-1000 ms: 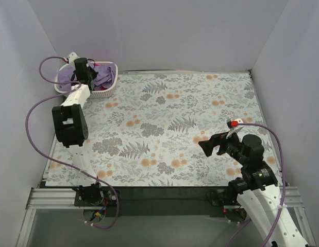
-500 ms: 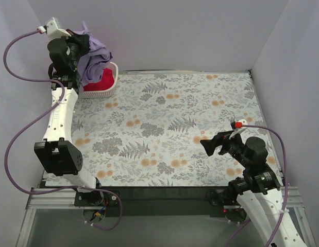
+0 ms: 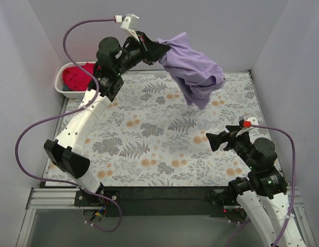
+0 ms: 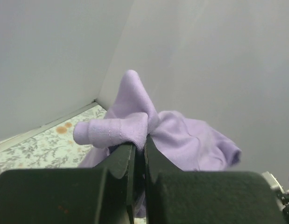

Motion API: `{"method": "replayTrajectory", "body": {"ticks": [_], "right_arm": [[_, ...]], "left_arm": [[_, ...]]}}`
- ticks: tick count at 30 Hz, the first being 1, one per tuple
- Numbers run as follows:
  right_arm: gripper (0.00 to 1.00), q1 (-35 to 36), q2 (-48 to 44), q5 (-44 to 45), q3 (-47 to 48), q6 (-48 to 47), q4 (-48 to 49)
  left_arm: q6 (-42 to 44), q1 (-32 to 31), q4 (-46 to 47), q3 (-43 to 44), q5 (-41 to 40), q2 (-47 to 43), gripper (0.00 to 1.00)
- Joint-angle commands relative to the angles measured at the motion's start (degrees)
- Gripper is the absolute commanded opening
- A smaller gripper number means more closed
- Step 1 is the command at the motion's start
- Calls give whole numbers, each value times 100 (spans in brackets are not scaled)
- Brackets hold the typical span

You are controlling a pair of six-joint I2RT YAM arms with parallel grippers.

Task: Fold and stack the t-shirts
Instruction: Move the tshirt to the center of the board, then flatten the tshirt out

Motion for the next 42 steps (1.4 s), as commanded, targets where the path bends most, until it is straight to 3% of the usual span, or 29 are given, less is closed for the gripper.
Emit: {"method": "replayTrajectory", "body": {"ticks": [1,2,4,5,7,10,13,19,23,27,32,39,42], "right_arm": [[98,28,19,219,331,-225,-9],[98,37,11,210,340,-225,-36],[98,37,37,131,349,-242,-106],[98,37,46,105,349,-234,-124],[98,37,81,8,340,-207,-220],[98,37,186,-97,323,-198,-361],[98,37,353,-167,270,-146,-466],[98,37,1213,-554,112,144,-484],[95,37,2101,-792,85,364,-467],[89,46,2909,-670,15,522,-388],[86,46,3183,-134,-291,707,-300],[70,46,3368,-89,-810,786,-142],[69,55,3421,-150,-977,812,-27]], "left_arm": [[-217,13,233,-652,46,-326,0],[-279,13,312,-1360,-25,-545,0],[-402,13,636,-2260,-384,-791,11],[-559,21,725,-3160,-595,-906,19],[-710,13,814,-3895,-1052,-1188,45],[-807,74,456,-4837,-1826,-1364,68],[-790,74,103,-5383,-1960,-1688,74],[-1131,-364,-284,-6506,-1925,-2409,76],[-1528,-1137,-215,-6755,-2091,-2227,75],[-1511,-1797,-197,-6291,-2459,-1550,70],[-1221,-2421,-355,-5324,-3048,-558,63],[-904,-2922,-706,-4251,-3365,481,62],[-781,-3133,-882,-3987,-3654,745,62]]}}
